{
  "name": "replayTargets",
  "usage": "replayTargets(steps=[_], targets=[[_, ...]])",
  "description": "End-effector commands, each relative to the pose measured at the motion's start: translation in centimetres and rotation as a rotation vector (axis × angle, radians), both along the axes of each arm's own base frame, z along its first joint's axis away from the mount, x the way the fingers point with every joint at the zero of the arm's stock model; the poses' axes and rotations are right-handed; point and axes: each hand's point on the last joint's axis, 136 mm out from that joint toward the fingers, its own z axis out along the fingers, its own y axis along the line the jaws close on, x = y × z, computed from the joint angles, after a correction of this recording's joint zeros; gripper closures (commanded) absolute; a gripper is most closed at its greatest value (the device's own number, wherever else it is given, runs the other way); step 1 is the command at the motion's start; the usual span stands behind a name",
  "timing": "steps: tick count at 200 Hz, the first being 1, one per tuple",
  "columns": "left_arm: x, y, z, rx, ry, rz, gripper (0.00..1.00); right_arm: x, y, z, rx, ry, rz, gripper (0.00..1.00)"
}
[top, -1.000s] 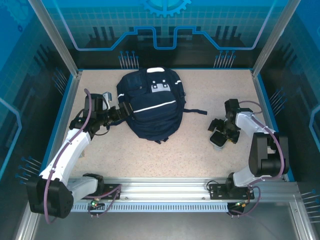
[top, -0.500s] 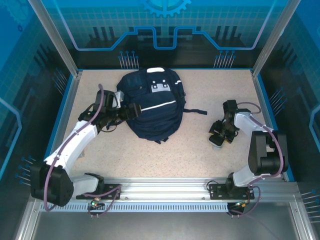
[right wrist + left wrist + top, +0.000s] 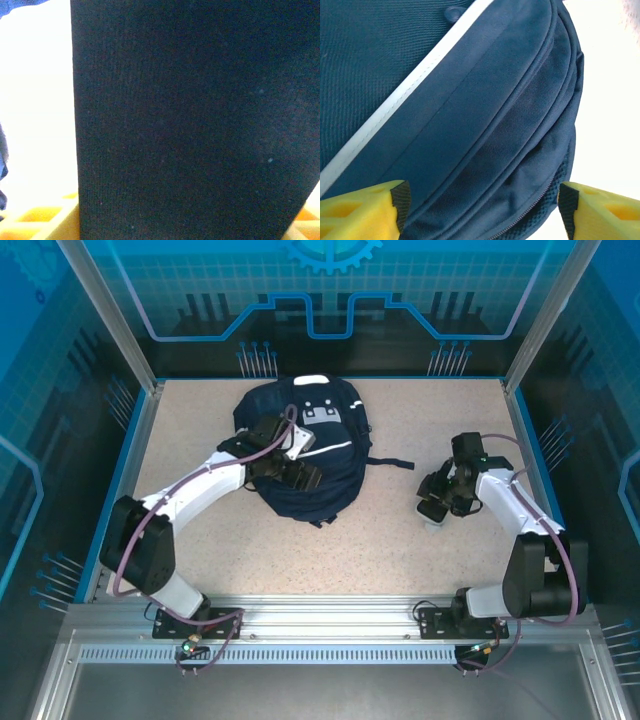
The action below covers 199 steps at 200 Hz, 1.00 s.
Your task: Pack books, pencil case, and school supplies into a backpack
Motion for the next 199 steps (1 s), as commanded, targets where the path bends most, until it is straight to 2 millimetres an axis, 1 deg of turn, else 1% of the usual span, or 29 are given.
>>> replayTargets(steps=[1,21,33,72,86,116,147,168,184,194,199], targets=[[0.4,0.2,-1.1,0.107,0.015,-0.115,0.25,0.2,1.3,1.3,0.044,-0.025,0.038,0.31],[0.6,0.1,-2.7,0.153,0.070,-0.148,0.29,0.6,2.0,1.6,0.072,-0.039,0.044,0.31],[0.9,0.1,-3.3,0.180,0.080,-0.155,0.31,0.7,2.3,1.7,0.084,-0.044,0.046,0.31],[2.6,0.7,-3.6,0.246,0.054,-0.129,0.34,1.1,3.2,1.5,0.104,-0.041,0.063,0.31],[3.0,0.8,-3.6,0.261,0.038,-0.127,0.33,1.1,3.6,1.4,0.109,-0.038,0.069,0.32],[3.8,1.3,-4.1,0.317,0.031,-0.131,0.27,1.3,4.2,1.7,0.128,-0.048,0.081,0.32],[3.3,0.4,-4.7,0.343,0.040,-0.203,0.22,1.4,4.4,1.8,0.131,-0.054,0.085,0.32],[3.2,0.1,-5.3,0.387,0.041,-0.241,0.21,1.4,4.6,1.8,0.138,-0.053,0.083,0.32],[3.8,0.3,-5.5,0.440,0.007,-0.235,0.23,1.4,4.7,1.9,0.145,-0.059,0.084,0.32],[4.3,0.4,-5.4,0.466,-0.024,-0.228,0.27,1.3,4.7,1.9,0.146,-0.059,0.081,0.32],[4.6,0.4,-5.2,0.473,-0.042,-0.223,0.30,1.3,4.7,1.9,0.145,-0.060,0.080,0.32]])
